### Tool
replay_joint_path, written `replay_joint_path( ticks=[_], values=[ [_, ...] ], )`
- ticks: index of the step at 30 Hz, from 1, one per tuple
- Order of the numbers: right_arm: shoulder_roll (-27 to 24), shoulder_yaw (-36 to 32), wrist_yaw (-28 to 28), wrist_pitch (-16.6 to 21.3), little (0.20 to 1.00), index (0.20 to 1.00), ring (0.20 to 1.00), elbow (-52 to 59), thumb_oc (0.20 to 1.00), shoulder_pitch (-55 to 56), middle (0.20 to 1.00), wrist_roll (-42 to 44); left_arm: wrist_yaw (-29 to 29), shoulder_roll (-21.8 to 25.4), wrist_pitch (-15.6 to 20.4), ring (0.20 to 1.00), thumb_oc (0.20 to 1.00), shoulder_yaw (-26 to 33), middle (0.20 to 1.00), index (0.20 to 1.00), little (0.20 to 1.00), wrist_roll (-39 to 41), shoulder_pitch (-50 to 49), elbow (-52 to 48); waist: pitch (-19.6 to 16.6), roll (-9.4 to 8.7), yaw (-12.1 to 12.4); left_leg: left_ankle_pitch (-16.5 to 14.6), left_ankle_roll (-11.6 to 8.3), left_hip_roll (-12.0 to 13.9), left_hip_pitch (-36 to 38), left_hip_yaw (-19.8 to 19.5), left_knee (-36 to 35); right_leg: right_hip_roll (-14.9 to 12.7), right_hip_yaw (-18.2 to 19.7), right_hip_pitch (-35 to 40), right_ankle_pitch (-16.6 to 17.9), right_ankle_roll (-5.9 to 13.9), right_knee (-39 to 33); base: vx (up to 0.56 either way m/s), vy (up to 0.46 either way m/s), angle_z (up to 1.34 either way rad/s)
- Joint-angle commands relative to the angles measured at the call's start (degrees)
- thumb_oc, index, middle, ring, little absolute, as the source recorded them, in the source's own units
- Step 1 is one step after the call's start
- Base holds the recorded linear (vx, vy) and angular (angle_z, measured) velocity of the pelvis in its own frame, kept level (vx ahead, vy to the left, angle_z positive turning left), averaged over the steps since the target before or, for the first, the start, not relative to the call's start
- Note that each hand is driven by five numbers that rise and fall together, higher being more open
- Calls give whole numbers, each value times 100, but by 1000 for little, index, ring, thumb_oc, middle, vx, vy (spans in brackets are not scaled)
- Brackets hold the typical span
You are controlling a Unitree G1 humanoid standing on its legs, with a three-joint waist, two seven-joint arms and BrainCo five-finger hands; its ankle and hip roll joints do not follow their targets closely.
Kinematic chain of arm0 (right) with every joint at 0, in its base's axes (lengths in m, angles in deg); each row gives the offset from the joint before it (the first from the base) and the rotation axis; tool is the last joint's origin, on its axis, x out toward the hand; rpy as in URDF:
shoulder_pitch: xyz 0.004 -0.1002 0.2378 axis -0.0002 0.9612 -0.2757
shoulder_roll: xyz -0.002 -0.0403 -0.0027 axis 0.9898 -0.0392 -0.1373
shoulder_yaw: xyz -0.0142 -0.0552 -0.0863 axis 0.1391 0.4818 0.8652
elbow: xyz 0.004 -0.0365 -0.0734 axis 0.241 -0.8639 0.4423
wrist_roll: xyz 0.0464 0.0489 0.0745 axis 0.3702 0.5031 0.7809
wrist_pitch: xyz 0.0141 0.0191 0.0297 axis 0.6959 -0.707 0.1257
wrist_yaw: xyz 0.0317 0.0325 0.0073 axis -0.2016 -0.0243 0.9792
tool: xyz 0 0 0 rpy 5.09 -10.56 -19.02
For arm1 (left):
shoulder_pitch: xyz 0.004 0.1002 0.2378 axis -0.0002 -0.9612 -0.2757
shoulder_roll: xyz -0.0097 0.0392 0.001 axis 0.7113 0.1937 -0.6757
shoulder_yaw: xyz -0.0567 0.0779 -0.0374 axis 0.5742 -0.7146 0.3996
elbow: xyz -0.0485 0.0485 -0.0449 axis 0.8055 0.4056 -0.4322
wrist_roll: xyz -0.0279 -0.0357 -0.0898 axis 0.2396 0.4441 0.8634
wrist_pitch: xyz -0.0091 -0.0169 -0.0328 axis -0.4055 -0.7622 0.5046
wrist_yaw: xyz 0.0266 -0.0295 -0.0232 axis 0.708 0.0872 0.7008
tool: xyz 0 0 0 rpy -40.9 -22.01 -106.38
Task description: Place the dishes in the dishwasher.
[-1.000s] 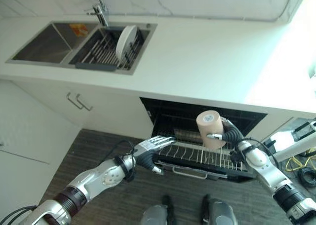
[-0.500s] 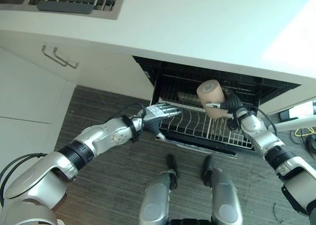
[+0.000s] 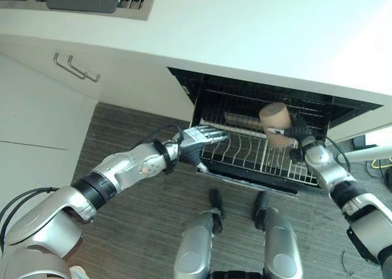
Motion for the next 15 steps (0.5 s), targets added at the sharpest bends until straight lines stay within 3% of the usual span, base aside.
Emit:
replay_joint_path(
  ticks=[1, 8, 15],
  values=[
    [175, -592, -355, 218, 200, 200, 200, -228, 200, -40, 200, 788, 43, 77, -107, 1000, 1000, 290, 1000, 1000, 1000, 231, -448, -507, -340, 30, -4, -381, -204, -43, -49, -357, 328, -111, 184, 324, 401, 595, -598, -24, 43, -8],
    [447, -1130, -419, 309, 200, 200, 200, -530, 200, 313, 200, 835, 13, -4, -335, 1000, 1000, 436, 1000, 1000, 1000, 259, -702, -729, -353, 97, -54, -391, -174, -60, -39, -323, 328, -108, 257, 300, 429, 597, -598, 14, 38, -5],
    [727, -1185, -453, 276, 200, 200, 200, -855, 200, 489, 200, 562, 74, -44, -491, 1000, 1000, 403, 1000, 1000, 1000, 350, -723, -876, -348, 212, -95, -400, -170, -71, -32, -265, 328, -153, 271, 293, 427, 603, -598, 16, 31, -6]
  ],
)
